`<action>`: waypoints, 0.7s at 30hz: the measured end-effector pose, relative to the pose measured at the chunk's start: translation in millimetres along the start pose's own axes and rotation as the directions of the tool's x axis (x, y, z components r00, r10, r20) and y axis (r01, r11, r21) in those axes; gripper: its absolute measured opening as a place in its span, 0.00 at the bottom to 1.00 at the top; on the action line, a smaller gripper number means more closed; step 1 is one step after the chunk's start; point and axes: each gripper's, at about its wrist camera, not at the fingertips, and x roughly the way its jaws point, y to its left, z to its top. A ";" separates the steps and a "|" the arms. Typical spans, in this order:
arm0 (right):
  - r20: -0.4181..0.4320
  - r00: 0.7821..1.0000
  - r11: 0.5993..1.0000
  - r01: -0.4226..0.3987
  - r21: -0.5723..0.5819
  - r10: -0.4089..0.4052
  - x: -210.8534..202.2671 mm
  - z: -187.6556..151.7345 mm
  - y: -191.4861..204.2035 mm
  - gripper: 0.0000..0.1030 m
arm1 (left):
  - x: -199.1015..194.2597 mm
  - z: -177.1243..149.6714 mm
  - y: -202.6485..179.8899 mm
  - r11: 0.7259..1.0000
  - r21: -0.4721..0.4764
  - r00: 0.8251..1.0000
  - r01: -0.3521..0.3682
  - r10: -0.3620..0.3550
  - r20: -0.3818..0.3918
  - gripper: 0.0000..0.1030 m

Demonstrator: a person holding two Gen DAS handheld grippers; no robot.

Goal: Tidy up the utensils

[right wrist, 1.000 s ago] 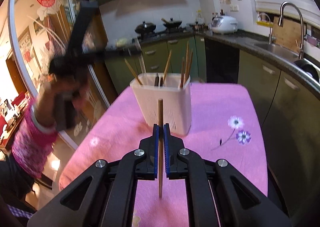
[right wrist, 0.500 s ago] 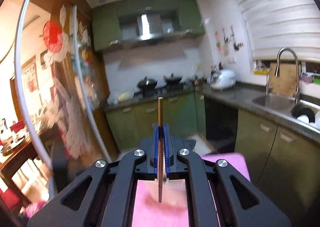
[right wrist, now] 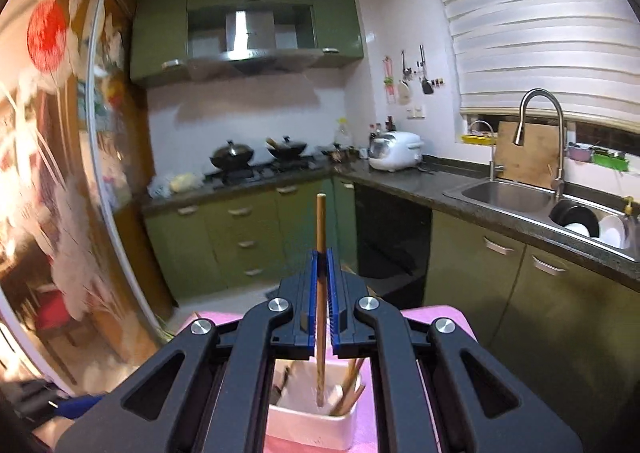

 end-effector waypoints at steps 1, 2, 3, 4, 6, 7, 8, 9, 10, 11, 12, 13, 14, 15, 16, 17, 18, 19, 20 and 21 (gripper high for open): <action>-0.004 1.000 1.000 0.013 -0.004 -0.013 4.2 -8.2 2.8 0.06 | 0.4 -1.1 0.8 1.000 -0.003 1.000 0.001 -0.001 -0.002 0.45; -0.011 1.000 1.000 0.021 -0.006 -0.021 8.1 -16.0 5.1 0.06 | 1.4 -2.7 1.5 1.000 -0.009 1.000 0.004 -0.004 -0.004 0.47; -0.026 0.999 1.000 0.024 -0.004 -0.024 14.1 -24.4 7.8 0.06 | 2.0 -3.5 2.5 1.000 -0.012 1.000 0.005 -0.005 -0.005 0.50; -0.039 0.999 1.000 0.027 0.000 -0.027 18.5 -29.8 9.0 0.06 | 2.7 -4.6 3.0 1.000 -0.013 1.000 0.005 -0.006 -0.006 0.51; -0.054 0.998 0.999 0.044 0.010 -0.043 25.4 -39.0 10.2 0.09 | 3.5 -6.5 2.7 1.000 -0.015 1.000 0.006 -0.006 -0.009 0.52; -0.060 0.997 0.999 0.047 0.009 -0.046 26.0 -42.5 10.7 0.23 | 3.6 -7.4 2.4 1.000 -0.016 1.000 0.007 -0.007 -0.011 0.52; -0.055 0.998 0.999 0.045 0.012 -0.044 23.7 -45.7 10.2 0.37 | 3.1 -8.1 1.6 1.000 -0.018 1.000 0.008 -0.008 -0.011 0.52; -0.040 0.998 0.999 0.052 0.011 -0.052 18.1 -48.6 10.5 0.40 | 2.9 -9.8 1.7 1.000 -0.021 1.000 0.008 -0.008 -0.012 0.53; -0.018 0.998 0.998 0.060 0.007 -0.059 10.4 -49.7 10.8 0.41 | 3.5 -10.6 1.7 1.000 -0.024 1.000 0.007 -0.008 -0.012 0.54; 0.010 0.998 0.998 0.061 0.009 -0.061 -0.6 -50.6 10.3 0.42 | 5.4 -10.0 1.8 1.000 -0.027 1.000 0.005 -0.005 -0.013 0.56; 0.031 0.998 0.998 0.059 0.012 -0.059 -11.7 -52.2 9.7 0.43 | 5.4 -12.4 0.5 1.000 -0.029 1.000 -0.002 0.002 -0.010 0.60; 0.058 0.997 0.998 0.056 0.015 -0.057 -27.5 -53.8 8.7 0.48 | 5.5 -13.3 -0.4 1.000 -0.030 1.000 -0.008 0.008 -0.007 0.62; 0.086 0.995 0.998 0.055 0.015 -0.056 -43.0 -55.6 7.3 0.55 | 5.0 -15.9 -1.8 0.999 -0.033 1.000 -0.018 0.018 -0.002 0.67; 0.118 0.991 0.998 0.058 0.013 -0.059 -62.0 -60.1 5.5 0.59 | 4.0 -18.1 -2.9 0.999 -0.039 1.000 -0.027 0.027 0.006 0.71; 0.137 0.989 0.998 0.061 0.008 -0.062 -76.8 -65.5 4.6 0.64 | 2.8 -21.0 -5.1 0.998 -0.042 0.999 -0.036 0.037 0.016 0.72; 0.148 0.987 0.998 0.066 0.002 -0.066 -91.7 -72.1 3.0 0.65 | 1.9 -24.6 -8.4 0.998 -0.043 0.998 -0.049 0.050 0.025 0.74; 0.155 0.986 0.998 0.068 0.002 -0.068 -103.6 -77.4 0.2 0.65 | 1.2 -27.4 -10.9 0.997 -0.045 0.998 -0.060 0.061 0.030 0.76; 0.159 0.985 0.998 0.070 0.004 -0.070 -115.0 -85.0 -1.8 0.67 | 0.8 -29.9 -12.6 0.997 -0.049 0.997 -0.066 0.068 0.033 0.77; 0.159 0.985 0.998 0.070 0.003 -0.070 -123.9 -91.0 -3.7 0.71 | 0.1 -33.2 -14.7 0.996 -0.056 0.997 -0.071 0.073 0.035 0.80; 0.154 0.985 0.997 0.074 0.007 -0.074 -134.5 -100.1 -6.9 0.73 | -0.8 -36.8 -17.1 0.995 -0.060 0.996 -0.075 0.077 0.037 0.83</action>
